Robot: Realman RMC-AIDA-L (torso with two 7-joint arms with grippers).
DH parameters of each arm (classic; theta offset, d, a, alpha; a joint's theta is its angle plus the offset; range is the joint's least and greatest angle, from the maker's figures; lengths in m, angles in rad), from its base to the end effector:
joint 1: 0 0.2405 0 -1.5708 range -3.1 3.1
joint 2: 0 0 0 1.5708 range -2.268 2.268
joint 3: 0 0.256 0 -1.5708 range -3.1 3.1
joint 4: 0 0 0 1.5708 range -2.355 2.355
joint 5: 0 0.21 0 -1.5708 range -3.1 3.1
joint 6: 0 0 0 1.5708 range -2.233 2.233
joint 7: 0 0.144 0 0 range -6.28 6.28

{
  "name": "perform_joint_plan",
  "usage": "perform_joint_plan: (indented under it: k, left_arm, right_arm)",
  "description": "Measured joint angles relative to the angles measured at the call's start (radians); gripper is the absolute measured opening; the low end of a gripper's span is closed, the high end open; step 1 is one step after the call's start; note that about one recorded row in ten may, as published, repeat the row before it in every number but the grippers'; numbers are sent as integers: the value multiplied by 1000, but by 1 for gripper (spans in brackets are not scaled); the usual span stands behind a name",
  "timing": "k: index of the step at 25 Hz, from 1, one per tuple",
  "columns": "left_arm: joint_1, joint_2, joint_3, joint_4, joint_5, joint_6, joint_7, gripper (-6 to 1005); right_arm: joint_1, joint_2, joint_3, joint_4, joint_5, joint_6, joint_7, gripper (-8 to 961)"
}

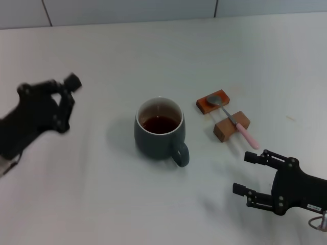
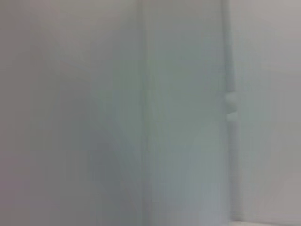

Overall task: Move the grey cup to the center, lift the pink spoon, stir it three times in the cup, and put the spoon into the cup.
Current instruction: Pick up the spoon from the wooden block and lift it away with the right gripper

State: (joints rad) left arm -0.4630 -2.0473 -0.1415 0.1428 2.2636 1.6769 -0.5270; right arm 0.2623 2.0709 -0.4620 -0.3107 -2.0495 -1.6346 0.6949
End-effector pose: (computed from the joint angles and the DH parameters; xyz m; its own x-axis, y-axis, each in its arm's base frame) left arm -0.2953 0.2792 -0.0128 0.6736 -0.1090 0.7310 0.4208 -0.7566 -0.5006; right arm 0.3397 0.2087 -0.0348 0.7838 -0.1741 -0.5961 -0.4199 -0.8558 -0.3022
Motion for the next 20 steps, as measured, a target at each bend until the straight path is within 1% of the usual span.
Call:
perform_joint_plan:
  k: [1,2,3,4,5,6,9,10,14,15,20]
  left_arm:
    - [0,0,0,0,0,0,0,26]
    - [17,-1,64,9,-1,26,-19,26]
    - [17,-1,64,9,-1,26,-19,26]
    - [31,-3,101,10,0,38,-22,27]
    - [50,-3,160,12,0,59,-31,27]
    - [50,-3,160,12,0,59,-31,27]
    - [71,-1,230,17,0,68,-46,28]
    - [85,-4,257,31,-1,63,-48,29]
    - [109,-12,274,51,-1,40,-49,30]
    - [119,-13,291,52,-1,25,-49,30]
    - [139,-13,323,50,-1,2,-50,116]
  right_arm:
    - [0,0,0,0,0,0,0,776]
    - [0,0,0,-1,0,0,0,776]
    - [0,0,0,-1,0,0,0,777]
    - [0,0,1,-2,0,0,0,777]
    - [0,0,1,-3,1,-1,0,777]
    - [0,0,1,-3,1,-1,0,777]
    - [2,1,2,-5,1,0,0,777]
    - [4,1,2,-5,1,2,0,777]
    - [10,1,2,-5,0,5,0,776]
    - [12,1,2,-3,0,6,0,776]
    - [13,2,2,-1,1,8,0,776]
